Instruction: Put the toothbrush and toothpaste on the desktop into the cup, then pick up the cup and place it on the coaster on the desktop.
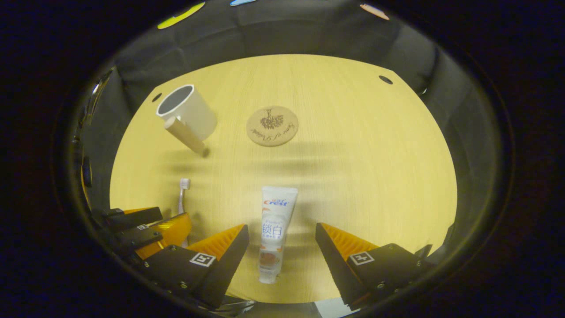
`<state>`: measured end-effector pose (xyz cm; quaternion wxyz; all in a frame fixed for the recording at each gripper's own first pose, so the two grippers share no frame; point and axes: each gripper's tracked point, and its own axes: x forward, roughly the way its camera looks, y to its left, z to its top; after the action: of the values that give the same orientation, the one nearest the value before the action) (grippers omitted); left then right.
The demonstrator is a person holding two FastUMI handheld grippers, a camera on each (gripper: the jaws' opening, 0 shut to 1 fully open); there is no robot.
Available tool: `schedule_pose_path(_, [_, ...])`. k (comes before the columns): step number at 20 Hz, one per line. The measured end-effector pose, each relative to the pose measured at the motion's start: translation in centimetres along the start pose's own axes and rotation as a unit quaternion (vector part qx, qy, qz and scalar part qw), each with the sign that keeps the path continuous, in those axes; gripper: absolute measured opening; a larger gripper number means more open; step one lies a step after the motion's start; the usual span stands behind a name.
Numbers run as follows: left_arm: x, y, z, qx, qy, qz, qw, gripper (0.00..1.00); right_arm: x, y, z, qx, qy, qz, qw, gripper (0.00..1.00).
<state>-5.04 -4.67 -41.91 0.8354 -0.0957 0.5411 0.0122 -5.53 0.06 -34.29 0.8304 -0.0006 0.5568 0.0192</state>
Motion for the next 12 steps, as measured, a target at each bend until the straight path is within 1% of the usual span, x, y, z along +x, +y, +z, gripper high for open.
schedule_pose_path(4, [1.3,0.5,-0.9,0.007,0.029,0.016,0.999,0.99,1.2,0.1,-1.0,-0.008,0.029,-0.006,1.0,0.94])
schedule_pose_path(6, [1.7,0.6,-1.3,0.002,0.041,0.019,0.999,0.99,1.6,0.1,-1.2,-0.01,0.037,-0.008,0.999,0.94])
schedule_pose_path(8, [1.9,1.1,-1.5,0.003,0.05,0.03,0.998,0.99,1.9,0.0,-1.4,-0.012,0.045,-0.011,0.999,0.94])
schedule_pose_path(12, [2.1,0.8,-1.4,0.008,0.056,0.035,0.998,0.98,2.6,0.0,-1.9,-0.013,0.06,-0.014,0.998,0.94])
